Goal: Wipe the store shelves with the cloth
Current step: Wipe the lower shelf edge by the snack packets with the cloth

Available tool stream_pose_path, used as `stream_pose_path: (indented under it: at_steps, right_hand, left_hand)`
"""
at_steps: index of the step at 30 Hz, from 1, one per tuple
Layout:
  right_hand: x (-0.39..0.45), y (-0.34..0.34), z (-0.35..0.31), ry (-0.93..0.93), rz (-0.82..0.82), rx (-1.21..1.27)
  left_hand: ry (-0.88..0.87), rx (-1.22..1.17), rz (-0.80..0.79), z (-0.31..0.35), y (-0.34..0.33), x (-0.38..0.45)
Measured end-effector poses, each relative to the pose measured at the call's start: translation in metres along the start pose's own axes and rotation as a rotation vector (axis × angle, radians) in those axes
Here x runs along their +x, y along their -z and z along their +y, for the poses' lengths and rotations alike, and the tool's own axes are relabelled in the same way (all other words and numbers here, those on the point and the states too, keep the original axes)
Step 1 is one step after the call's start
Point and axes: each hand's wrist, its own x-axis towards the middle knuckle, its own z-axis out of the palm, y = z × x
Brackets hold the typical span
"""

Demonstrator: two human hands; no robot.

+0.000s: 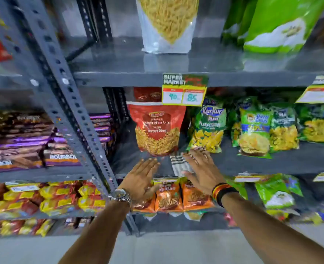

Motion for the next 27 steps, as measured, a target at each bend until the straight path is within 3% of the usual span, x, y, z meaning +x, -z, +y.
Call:
stream_pose_path:
  at_steps: [4,10,15,22,27]
  right_hand:
    - [0.008,-0.021,0.003,-0.052,-0.040,0.053]
    - [0.004,-0.012,0.008,-0.032,0.070,0.053]
    - [0.031,-0.024,0.017,-0.033,-0.090,0.044]
    - [0.018,-0.047,0.015,-0.063,0.034,0.024]
    - [0.014,-0.053,0.011,-0.045,0.096,0.067]
  left_hand:
    - [-0.050,0.076,-0.010,-0.009,-0.015,0.023]
    - [-0.157,0.080,-0.009,-0.017,-0.029,0.037]
    - [-0.197,0.032,0.010,-0.019,-0.040,0.053]
    - [-0.269,0.061,0.147,-0.029,-0.065,0.057]
    - [-0.277,0.097,0.150,-0.028,-0.064,0.056]
